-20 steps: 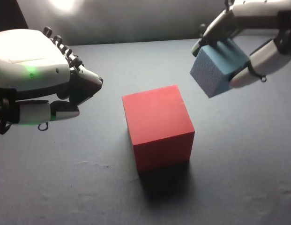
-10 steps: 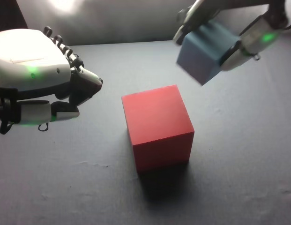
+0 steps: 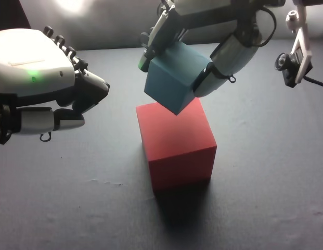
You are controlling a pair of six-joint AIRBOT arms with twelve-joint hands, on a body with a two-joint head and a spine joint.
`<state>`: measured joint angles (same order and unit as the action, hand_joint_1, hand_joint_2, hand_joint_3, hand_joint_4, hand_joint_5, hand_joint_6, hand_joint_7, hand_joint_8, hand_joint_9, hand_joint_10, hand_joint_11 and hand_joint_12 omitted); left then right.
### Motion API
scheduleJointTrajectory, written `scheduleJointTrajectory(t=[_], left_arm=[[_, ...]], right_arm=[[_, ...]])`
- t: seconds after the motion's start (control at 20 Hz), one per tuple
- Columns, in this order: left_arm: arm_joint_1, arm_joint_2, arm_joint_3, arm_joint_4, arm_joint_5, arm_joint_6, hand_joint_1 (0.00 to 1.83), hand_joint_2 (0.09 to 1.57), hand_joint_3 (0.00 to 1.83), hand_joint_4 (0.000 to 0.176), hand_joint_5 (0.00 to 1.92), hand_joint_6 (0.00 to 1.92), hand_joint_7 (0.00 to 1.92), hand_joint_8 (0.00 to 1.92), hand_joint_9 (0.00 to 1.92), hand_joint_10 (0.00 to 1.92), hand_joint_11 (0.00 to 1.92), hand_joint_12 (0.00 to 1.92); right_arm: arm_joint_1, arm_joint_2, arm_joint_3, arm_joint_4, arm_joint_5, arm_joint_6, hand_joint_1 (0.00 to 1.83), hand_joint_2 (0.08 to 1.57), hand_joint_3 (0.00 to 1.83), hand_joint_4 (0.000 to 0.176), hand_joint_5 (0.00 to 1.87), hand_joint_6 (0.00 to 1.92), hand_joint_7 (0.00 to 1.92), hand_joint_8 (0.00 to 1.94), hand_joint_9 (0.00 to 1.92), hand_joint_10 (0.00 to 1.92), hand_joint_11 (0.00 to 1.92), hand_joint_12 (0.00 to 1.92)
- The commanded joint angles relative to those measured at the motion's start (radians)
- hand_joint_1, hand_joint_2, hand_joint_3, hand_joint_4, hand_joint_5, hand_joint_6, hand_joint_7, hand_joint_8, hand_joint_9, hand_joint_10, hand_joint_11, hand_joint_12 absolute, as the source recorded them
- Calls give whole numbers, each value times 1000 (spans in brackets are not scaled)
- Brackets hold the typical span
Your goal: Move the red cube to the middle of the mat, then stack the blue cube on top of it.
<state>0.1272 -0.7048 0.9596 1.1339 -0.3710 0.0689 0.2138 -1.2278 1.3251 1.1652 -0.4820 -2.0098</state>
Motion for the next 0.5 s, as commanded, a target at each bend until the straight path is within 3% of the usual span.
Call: scheduleJointTrajectory(t=[0.0, 0.25, 0.45], left_arm=[[-13, 13, 6, -28, -39, 0, 700, 1483, 0, 0, 704, 1921, 819, 1921, 720, 1921, 705, 1921], [-15, 13, 5, -28, -38, 0, 662, 1503, 4, 0, 671, 1921, 791, 1921, 687, 1921, 699, 1921], [-9, 14, 6, -27, -37, 0, 734, 1476, 0, 0, 683, 1921, 796, 1921, 694, 1921, 687, 1921]], right_arm=[[5, 15, 3, 50, 33, -4, 1185, 1012, 0, 0, 793, 5, 845, 5, 728, 9, 180, 1217], [-8, 15, 4, 48, -105, -57, 1199, 1014, 2, 0, 785, 0, 830, 2, 726, 4, 154, 1251], [-13, 9, 15, 47, -144, -102, 1194, 1011, 0, 0, 796, 3, 843, 5, 728, 4, 152, 1278]])
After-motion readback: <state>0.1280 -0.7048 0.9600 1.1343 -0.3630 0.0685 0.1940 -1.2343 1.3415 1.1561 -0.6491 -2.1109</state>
